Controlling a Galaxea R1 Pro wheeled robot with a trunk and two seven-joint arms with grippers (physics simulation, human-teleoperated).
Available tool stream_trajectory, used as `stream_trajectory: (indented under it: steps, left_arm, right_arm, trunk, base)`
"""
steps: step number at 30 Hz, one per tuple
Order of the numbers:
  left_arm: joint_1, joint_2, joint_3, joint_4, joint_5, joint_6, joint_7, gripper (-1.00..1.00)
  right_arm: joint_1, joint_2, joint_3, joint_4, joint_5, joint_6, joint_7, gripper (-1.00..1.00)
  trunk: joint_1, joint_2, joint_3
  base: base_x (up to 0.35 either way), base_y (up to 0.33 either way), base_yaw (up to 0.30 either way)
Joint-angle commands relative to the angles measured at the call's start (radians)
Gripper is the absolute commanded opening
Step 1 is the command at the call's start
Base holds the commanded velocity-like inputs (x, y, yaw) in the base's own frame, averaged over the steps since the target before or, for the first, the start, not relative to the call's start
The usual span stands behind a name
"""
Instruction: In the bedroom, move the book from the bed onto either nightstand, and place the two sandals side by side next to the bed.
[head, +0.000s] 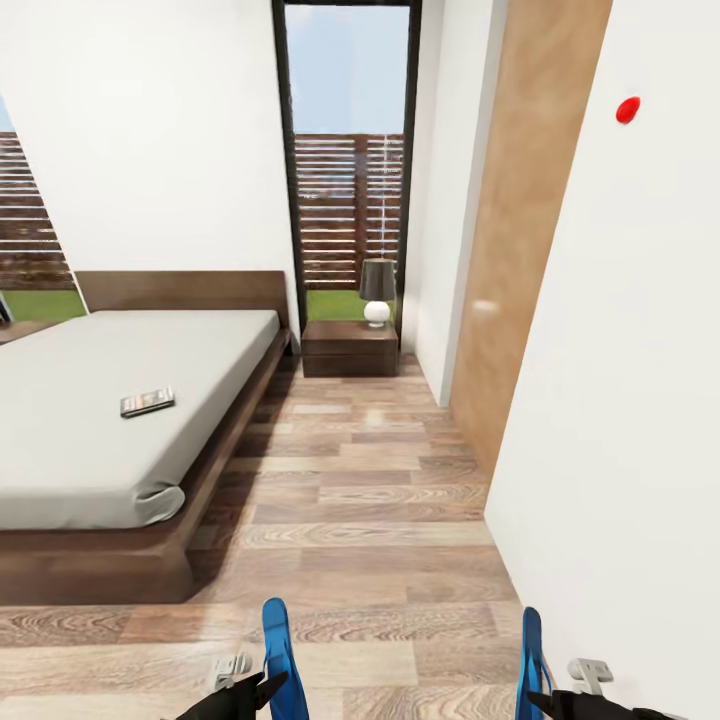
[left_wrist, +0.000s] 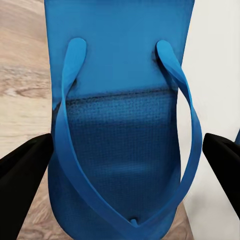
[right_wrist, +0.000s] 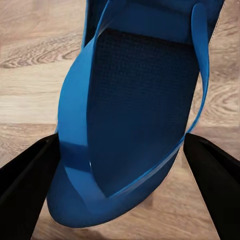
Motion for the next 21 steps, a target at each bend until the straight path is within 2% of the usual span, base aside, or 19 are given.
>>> stream_trajectory:
  steps: [1, 21]
  left_arm:
    - [-0.001, 0.0, -0.003, 0.001, 0.005, -0.004, -0.003, -1.0]
    - [-0.001, 0.0, -0.002, 0.001, 0.005, -0.004, -0.003, -1.0]
  right_arm:
    - [-0.001, 0.0, -0.004, 0.0, -0.004, 0.005, 0.004, -1.0]
    - [-0.001, 0.0, -0.004, 0.0, -0.004, 0.005, 0.007, -1.0]
  trunk:
    - [0.0, 0.0, -0.001]
    - [0.0, 0.0, -0.001]
  base:
    - [0.319, 0.0, 0.0]
    - [0.308, 0.0, 0.0]
